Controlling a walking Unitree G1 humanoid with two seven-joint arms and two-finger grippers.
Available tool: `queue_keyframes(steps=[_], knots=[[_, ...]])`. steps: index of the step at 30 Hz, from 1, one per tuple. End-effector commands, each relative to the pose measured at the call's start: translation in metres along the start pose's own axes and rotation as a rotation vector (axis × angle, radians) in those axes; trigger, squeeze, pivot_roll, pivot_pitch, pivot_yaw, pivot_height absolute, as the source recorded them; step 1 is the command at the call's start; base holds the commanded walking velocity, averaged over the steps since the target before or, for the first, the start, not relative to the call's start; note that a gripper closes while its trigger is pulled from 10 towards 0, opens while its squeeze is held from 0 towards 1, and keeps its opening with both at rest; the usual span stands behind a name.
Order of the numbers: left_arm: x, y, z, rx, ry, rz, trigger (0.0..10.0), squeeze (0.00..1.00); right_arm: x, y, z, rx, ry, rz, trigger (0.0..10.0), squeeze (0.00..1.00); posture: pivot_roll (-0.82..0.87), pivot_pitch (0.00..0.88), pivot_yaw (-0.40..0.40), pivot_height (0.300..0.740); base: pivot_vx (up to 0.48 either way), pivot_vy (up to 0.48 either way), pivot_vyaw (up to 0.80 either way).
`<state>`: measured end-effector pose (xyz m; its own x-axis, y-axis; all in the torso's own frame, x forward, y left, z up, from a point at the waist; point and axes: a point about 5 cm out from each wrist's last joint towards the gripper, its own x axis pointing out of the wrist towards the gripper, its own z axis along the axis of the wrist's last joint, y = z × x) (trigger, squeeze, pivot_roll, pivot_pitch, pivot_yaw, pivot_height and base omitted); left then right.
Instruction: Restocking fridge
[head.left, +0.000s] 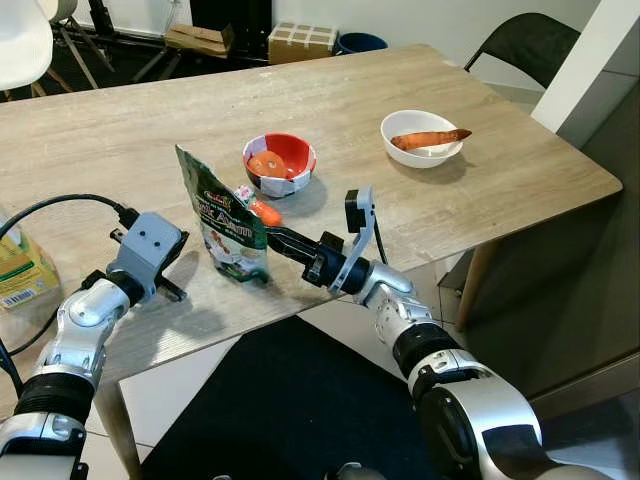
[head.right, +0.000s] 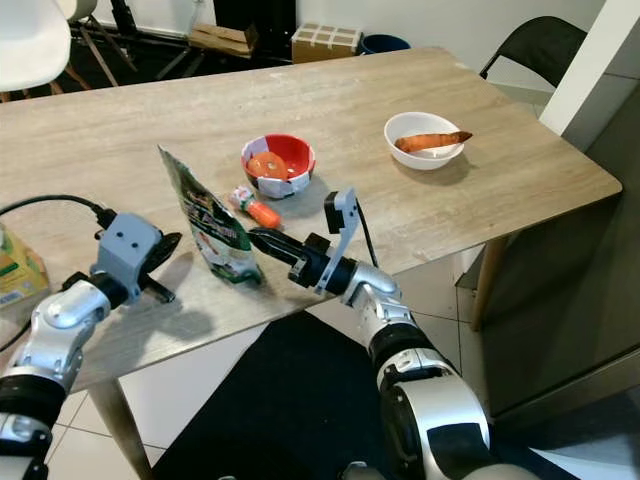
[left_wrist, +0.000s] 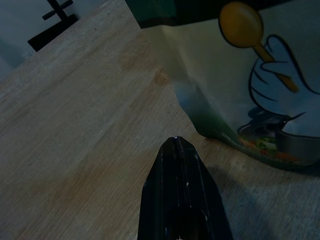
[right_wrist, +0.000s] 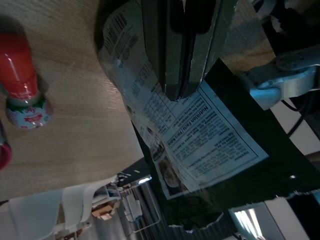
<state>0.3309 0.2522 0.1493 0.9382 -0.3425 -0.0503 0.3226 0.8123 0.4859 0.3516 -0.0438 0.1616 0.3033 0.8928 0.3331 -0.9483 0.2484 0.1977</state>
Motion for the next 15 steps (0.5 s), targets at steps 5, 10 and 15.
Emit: queue_keyframes(steps=[5,10,15], knots=[[0.002,0.005,0.001,0.024,0.002,0.016,10.0,0.0,0.003,0.01,-0.004,0.045,0.005,0.105,0.0,0.0,-0.02,0.14,-0.072,0.74,0.0,0.0,0.0],[0.007,-0.002,0.002,0.017,-0.005,0.006,10.0,0.0,0.006,0.016,-0.004,0.069,0.013,0.177,0.0,0.0,-0.03,0.139,-0.071,0.74,0.0,0.0,0.0],[0.008,-0.002,0.002,0.018,-0.007,0.005,10.0,0.0,0.006,0.014,-0.002,0.047,0.008,0.152,0.0,0.0,-0.03,0.139,-0.07,0.74,0.0,0.0,0.0]])
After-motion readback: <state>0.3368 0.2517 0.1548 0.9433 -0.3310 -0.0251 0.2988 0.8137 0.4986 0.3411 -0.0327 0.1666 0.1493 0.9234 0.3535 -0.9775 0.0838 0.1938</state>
